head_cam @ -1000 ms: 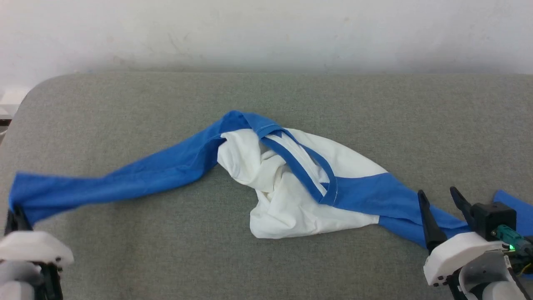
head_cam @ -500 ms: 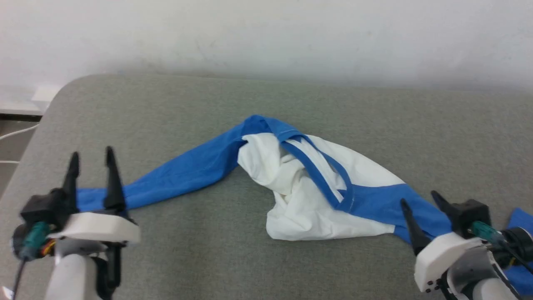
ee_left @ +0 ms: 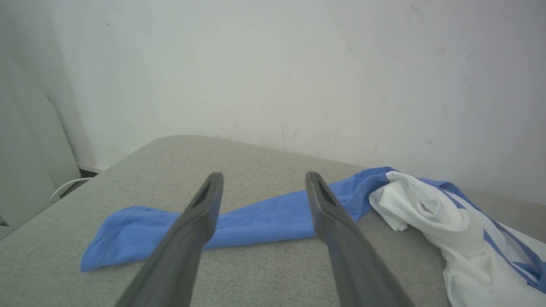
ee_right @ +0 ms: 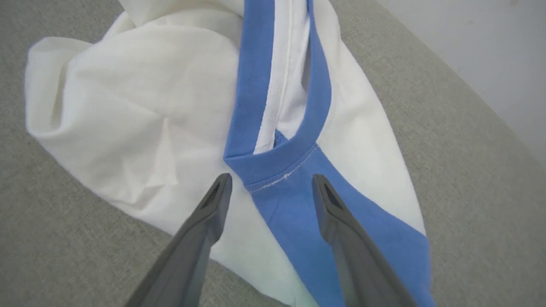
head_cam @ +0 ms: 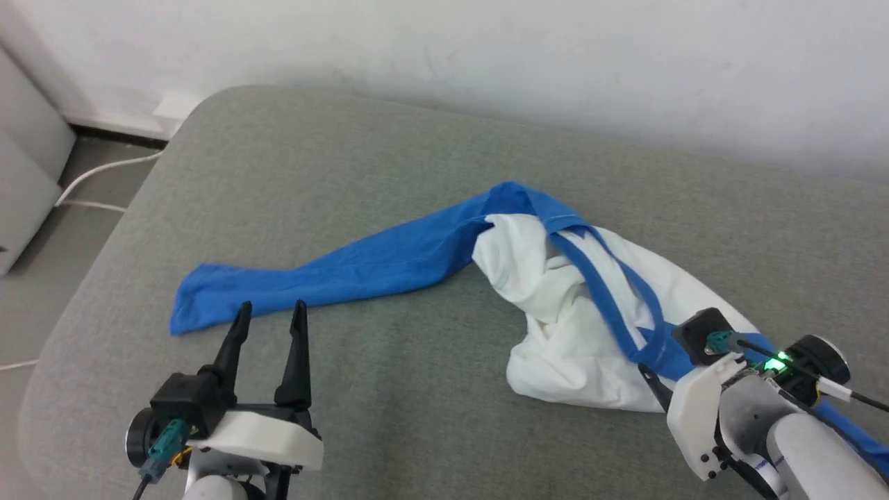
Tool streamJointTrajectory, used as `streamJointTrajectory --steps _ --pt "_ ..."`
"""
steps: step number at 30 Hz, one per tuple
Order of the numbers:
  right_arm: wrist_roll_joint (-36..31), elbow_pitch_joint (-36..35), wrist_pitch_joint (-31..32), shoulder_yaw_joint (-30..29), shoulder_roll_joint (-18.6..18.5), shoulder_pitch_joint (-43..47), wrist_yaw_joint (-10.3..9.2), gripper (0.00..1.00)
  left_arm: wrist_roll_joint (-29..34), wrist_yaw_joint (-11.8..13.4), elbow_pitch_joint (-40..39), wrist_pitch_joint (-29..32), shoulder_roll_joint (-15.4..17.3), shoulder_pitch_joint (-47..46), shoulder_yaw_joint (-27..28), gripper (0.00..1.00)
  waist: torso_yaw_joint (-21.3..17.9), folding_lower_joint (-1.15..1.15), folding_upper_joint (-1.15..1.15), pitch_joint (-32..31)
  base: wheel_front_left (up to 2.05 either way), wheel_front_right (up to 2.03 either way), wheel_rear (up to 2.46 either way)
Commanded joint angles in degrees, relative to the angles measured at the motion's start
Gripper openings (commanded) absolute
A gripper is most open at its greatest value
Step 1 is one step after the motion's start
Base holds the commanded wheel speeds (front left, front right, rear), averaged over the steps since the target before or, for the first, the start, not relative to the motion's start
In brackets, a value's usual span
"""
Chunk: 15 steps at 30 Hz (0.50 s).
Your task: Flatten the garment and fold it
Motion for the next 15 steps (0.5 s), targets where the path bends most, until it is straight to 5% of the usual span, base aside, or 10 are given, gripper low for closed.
streamJointTrajectory --steps 1,11,12,13,15 --pt "0.39 0.99 0.29 0.71 -0.41 -1.36 -0.12 1.0 0.17 -0.47 0.23 -0.26 -0.33 0.14 -0.05 1.0 2.55 0.0 0.0 1.74 0.0 0.0 0.0" --pt "2.37 10.35 -0.34 4.25 -1.31 -5.34 -0.12 0.98 0.55 -1.12 1.28 -0.27 -1.39 -0.68 0.43 1.0 5.17 0.0 0.0 3.54 0.0 0.0 0.0" --pt "2.34 10.9 -1.08 3.76 -1.03 -5.48 -0.12 0.38 0.62 -1.15 1.38 -0.27 -1.45 -0.68 0.46 1.0 5.12 0.0 0.0 3.51 0.0 0.0 0.0" --pt "2.52 11.29 -1.82 3.2 -0.63 -5.56 -0.12 0.0 0.68 -1.17 1.51 -0.27 -1.51 -0.63 0.5 1.0 4.98 0.0 0.0 3.37 0.0 0.0 0.0" --pt "2.67 11.5 -3.1 2.42 0.03 -5.61 -0.12 0.0 0.71 -1.17 1.78 -0.27 -1.62 -0.47 0.61 1.0 4.36 0.0 0.0 2.79 0.0 0.0 0.0"
